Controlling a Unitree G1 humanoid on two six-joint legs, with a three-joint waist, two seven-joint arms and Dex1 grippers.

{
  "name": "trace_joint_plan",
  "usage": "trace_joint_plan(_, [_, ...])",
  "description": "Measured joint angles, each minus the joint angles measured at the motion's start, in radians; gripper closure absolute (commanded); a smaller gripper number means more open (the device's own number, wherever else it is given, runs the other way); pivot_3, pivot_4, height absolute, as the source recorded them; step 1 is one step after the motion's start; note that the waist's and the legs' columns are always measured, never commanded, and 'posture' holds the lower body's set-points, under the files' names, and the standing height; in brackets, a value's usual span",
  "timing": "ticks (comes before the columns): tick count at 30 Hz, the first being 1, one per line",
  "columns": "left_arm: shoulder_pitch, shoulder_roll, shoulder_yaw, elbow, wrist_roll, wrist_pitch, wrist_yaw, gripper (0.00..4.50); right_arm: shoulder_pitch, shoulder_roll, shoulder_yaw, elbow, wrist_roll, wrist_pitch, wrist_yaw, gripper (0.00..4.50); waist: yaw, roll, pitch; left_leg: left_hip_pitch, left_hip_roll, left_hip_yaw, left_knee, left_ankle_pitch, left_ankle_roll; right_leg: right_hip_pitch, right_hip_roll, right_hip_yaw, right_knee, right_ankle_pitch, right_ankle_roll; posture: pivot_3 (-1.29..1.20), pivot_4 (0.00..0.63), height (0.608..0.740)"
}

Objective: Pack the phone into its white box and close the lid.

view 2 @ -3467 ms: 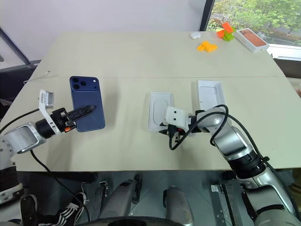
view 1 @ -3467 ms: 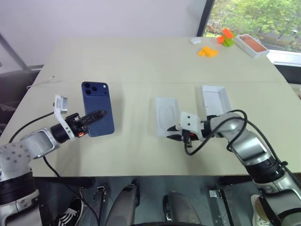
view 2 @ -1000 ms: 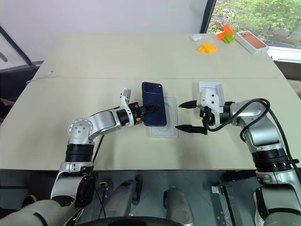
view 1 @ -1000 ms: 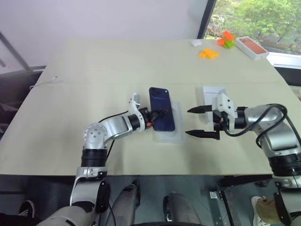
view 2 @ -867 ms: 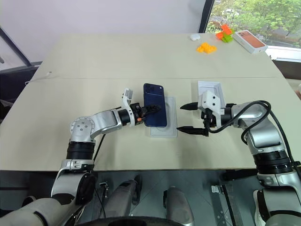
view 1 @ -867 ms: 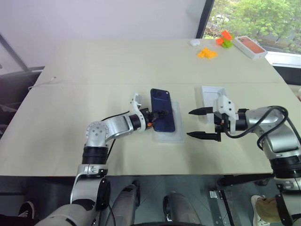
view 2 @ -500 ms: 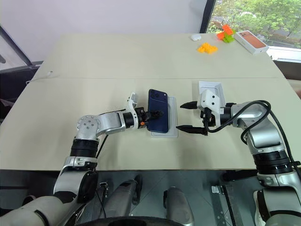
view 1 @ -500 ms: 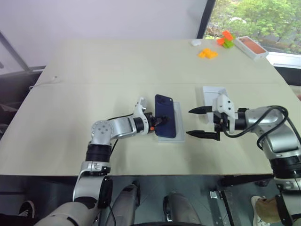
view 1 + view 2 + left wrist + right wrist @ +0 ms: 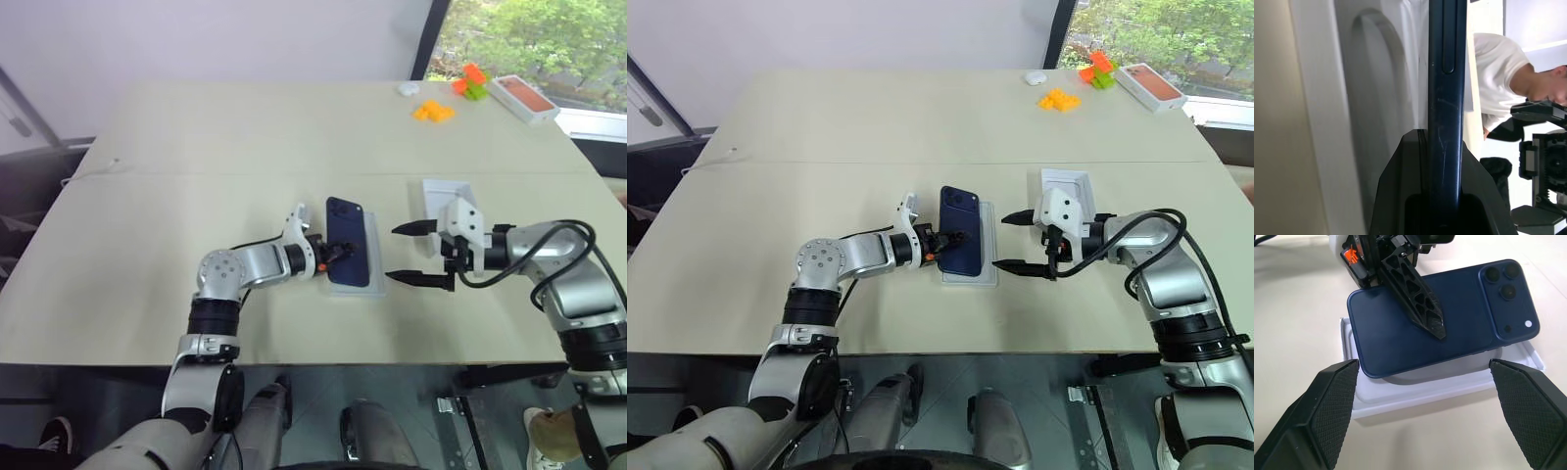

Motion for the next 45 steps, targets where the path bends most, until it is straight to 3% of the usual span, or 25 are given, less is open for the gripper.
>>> trace_joint_plan(1, [0.0, -0.004, 0.001, 0.0, 0.001, 0.001, -0.001, 3.25, 0.0, 0.0, 0.002, 0.001, -0.001, -0.004, -0.001, 0.0, 0.001, 0.0, 0.0, 0.0, 0.0, 0.0, 0.0, 0.0, 0.0, 0.0, 0.0, 0.0, 0.0, 0.0, 0.0, 0.0, 0.15, 0.74])
trace_joint_plan(7, [-0.009, -0.031, 0.021, -0.024, 0.001, 0.017, -0.02, 0.17, -0.006, 0.003, 0.008, 0.002, -0.009, -0.007, -0.005, 0.0, 0.0, 0.0, 0.0, 0.001, 0.0, 0.0, 0.0, 0.0, 0.0, 0.001, 0.0, 0.0, 0.0, 0.0, 0.0, 0.0, 0.15, 0.74])
trace_joint_plan(8, [-0.016, -0.036, 0.021, -0.027, 0.002, 0.019, -0.025, 0.04, -0.009, 0.005, 0.009, 0.004, -0.009, -0.007, -0.007, 0.0, -0.001, 0.0, 0.0, 0.001, 0.0, 0.0, 0.001, 0.0, 0.0, 0.001, 0.0, 0.0, 0.0, 0.0, 0.0, 0.0, 0.15, 0.74])
trace_joint_plan(45, [-0.017, 0.044, -0.006, -0.305, 0.11, 0.246, -0.064, 0.04, -0.027, 0.034, 0.023, 0.062, -0.043, -0.051, -0.02, 0.0, -0.001, 0.001, 0.0, 0.001, 0.0, 0.0, 0.0, 0.0, 0.0, 0.001, 0.0, 0.0, 0.0, 0.0, 0.001, 0.0, 0.15, 0.74])
